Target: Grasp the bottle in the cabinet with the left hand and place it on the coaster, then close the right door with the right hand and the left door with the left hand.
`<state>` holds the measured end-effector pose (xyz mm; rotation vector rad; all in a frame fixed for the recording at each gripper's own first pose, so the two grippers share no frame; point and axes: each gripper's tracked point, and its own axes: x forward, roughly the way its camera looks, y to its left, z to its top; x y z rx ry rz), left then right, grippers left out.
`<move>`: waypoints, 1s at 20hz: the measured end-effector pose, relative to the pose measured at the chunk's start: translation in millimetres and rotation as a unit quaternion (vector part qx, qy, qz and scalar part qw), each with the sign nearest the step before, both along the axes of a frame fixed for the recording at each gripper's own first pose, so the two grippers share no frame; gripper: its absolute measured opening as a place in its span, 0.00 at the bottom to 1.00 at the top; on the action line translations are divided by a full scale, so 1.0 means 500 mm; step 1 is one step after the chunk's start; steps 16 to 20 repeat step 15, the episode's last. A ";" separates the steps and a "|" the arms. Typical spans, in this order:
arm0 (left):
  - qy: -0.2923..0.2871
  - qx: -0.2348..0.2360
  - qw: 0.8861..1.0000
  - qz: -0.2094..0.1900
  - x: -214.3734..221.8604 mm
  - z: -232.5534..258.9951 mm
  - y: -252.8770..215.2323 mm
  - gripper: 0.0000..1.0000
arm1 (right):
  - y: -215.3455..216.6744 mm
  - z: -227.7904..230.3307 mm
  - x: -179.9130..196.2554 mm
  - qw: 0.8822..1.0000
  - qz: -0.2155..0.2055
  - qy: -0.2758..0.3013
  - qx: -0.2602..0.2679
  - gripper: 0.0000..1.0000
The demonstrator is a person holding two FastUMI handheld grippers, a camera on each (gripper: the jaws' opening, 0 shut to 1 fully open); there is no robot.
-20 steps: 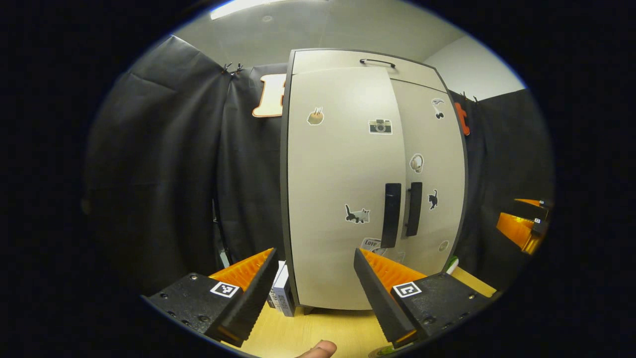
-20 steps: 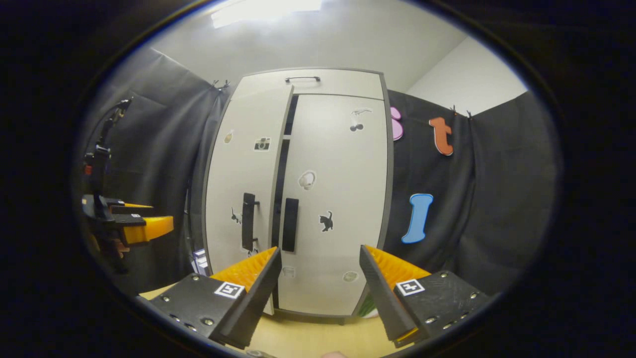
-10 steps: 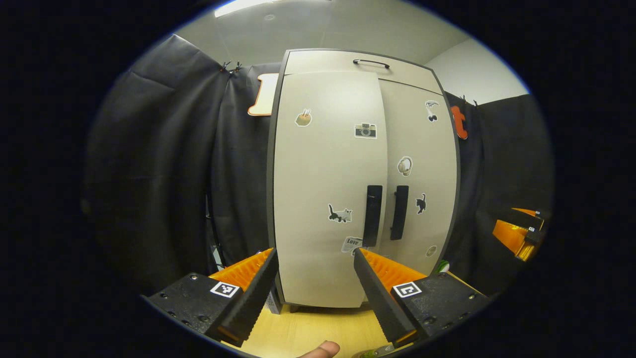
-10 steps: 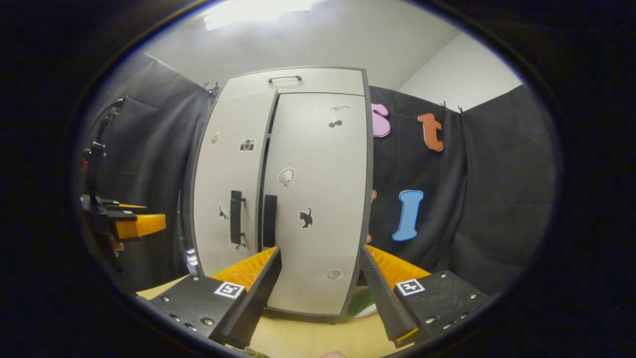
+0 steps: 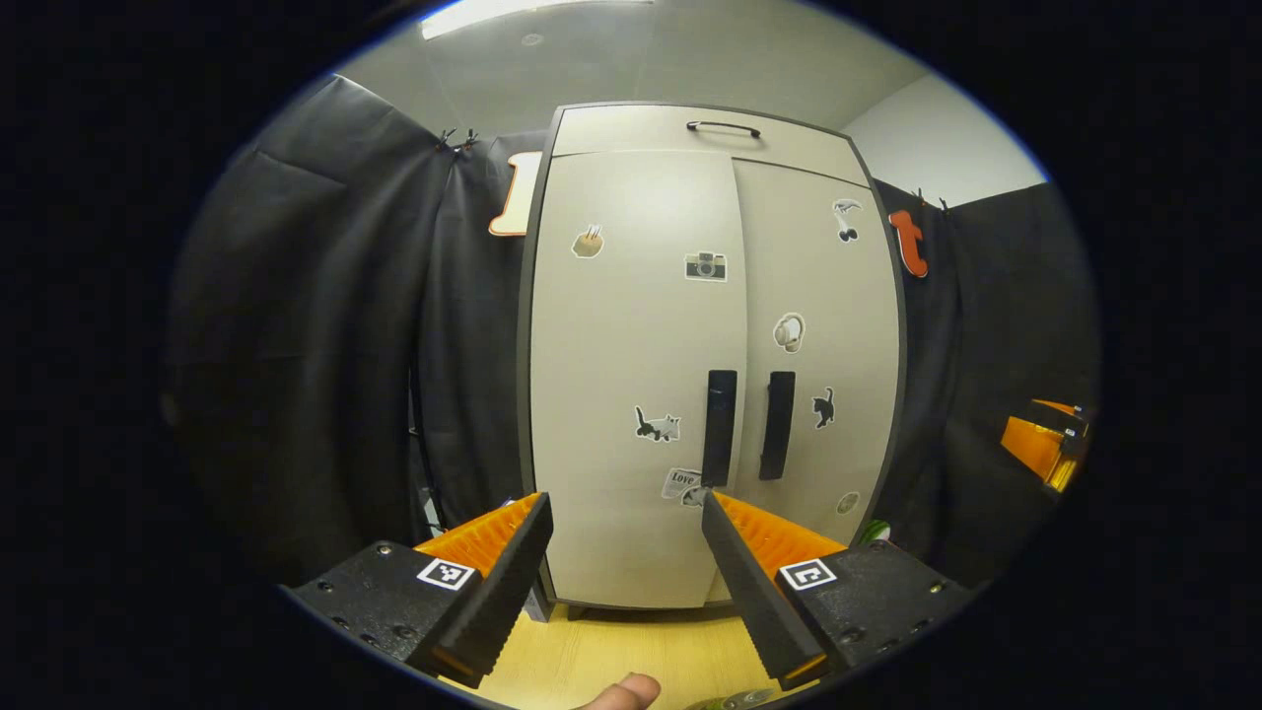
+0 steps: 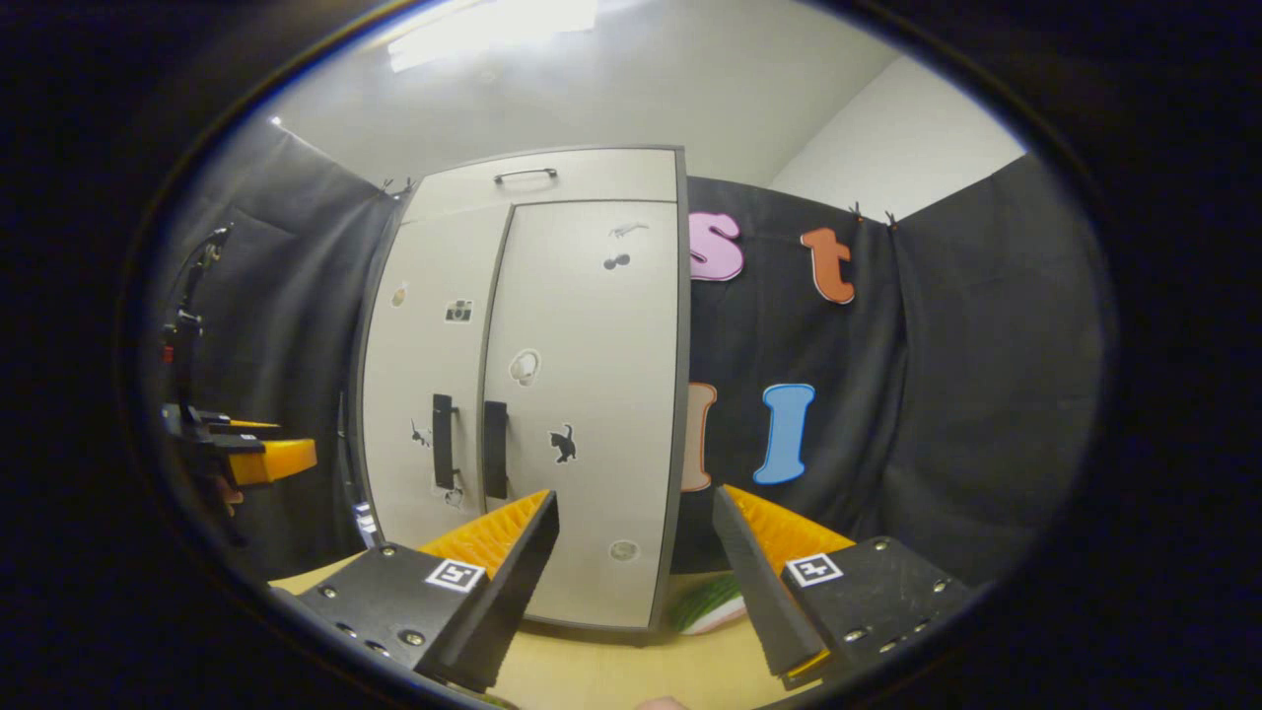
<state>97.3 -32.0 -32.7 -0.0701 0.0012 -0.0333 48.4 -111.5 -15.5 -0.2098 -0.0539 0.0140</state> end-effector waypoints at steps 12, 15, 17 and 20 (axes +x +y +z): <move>0.009 0.022 0.999 -0.034 -0.012 -0.018 -0.113 0.96 | -0.063 0.022 -0.006 1.000 -0.001 -0.012 0.008 0.95; 0.007 0.012 0.999 -0.033 -0.010 -0.017 -0.123 0.96 | -0.073 0.019 -0.004 1.000 0.002 -0.011 0.001 0.95; 0.007 0.012 0.999 -0.033 -0.010 -0.017 -0.123 0.96 | -0.073 0.019 -0.004 1.000 0.002 -0.011 0.001 0.95; 0.007 0.012 0.999 -0.033 -0.010 -0.017 -0.123 0.96 | -0.073 0.019 -0.004 1.000 0.002 -0.011 0.001 0.95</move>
